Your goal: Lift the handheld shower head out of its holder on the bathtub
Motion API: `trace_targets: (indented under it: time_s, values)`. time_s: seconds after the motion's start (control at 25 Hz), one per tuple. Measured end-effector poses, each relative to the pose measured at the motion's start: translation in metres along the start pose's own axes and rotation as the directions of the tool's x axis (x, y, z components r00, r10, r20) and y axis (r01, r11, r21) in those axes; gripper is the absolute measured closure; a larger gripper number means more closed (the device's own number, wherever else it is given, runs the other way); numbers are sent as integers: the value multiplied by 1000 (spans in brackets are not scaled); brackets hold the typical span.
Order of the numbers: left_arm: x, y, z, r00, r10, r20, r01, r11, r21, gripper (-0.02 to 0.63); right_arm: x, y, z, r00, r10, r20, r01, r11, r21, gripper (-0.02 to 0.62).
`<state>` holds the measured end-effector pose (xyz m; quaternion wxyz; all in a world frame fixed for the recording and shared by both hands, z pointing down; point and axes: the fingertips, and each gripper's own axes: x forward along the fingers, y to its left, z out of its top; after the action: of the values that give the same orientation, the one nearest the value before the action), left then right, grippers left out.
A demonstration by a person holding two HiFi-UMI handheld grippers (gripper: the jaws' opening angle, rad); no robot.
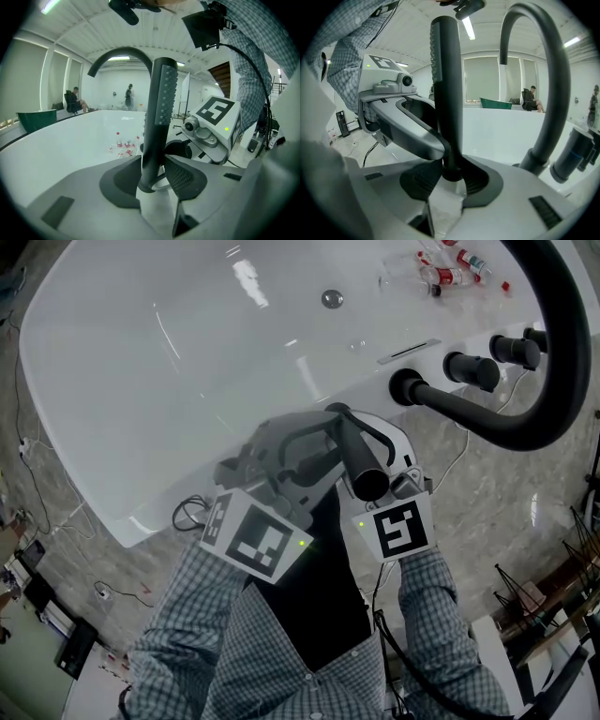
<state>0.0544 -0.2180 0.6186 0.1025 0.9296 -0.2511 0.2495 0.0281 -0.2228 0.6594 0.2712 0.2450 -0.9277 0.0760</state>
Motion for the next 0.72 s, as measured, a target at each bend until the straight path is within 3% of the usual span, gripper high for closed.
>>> trace_targets:
  time_s: [0.72]
  values:
    - [0,11,5,999,25,40,-24,999,-25,480,-1,-4,3,998,-16,57,14,999,36,474]
